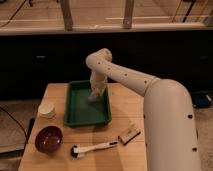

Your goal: Place sponge in tray

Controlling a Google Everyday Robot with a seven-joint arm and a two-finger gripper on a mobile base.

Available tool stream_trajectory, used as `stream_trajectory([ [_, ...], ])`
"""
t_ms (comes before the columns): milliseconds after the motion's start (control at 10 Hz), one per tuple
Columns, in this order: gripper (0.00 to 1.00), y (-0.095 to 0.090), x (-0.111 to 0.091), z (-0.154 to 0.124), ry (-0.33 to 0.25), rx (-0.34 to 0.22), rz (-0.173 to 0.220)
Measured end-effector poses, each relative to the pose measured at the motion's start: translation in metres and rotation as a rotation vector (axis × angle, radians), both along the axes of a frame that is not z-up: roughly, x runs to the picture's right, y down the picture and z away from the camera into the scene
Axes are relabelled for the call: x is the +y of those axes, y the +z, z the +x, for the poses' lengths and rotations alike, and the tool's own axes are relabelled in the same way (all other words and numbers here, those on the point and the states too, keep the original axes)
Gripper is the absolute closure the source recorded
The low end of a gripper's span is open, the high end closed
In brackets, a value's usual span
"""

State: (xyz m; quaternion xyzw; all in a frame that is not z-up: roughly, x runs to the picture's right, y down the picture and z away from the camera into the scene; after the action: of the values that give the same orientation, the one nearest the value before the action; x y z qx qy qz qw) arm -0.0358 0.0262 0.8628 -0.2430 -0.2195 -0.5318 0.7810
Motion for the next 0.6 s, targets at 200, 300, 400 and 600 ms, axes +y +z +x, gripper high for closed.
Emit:
stream_trajectory([
  [200,0.7,0.0011,0.0003,-0.0005,-0.004,-0.008,0.0],
  [300,0.68,0.0017,-0.0001,0.0,-0.007,-0.013,-0.001],
  [400,0.7,0.0021,-0.0003,-0.0004,-0.009,-0.018,-0.001],
  [600,0.67,0.0028,-0.001,-0.001,-0.015,-0.028,-0.001],
])
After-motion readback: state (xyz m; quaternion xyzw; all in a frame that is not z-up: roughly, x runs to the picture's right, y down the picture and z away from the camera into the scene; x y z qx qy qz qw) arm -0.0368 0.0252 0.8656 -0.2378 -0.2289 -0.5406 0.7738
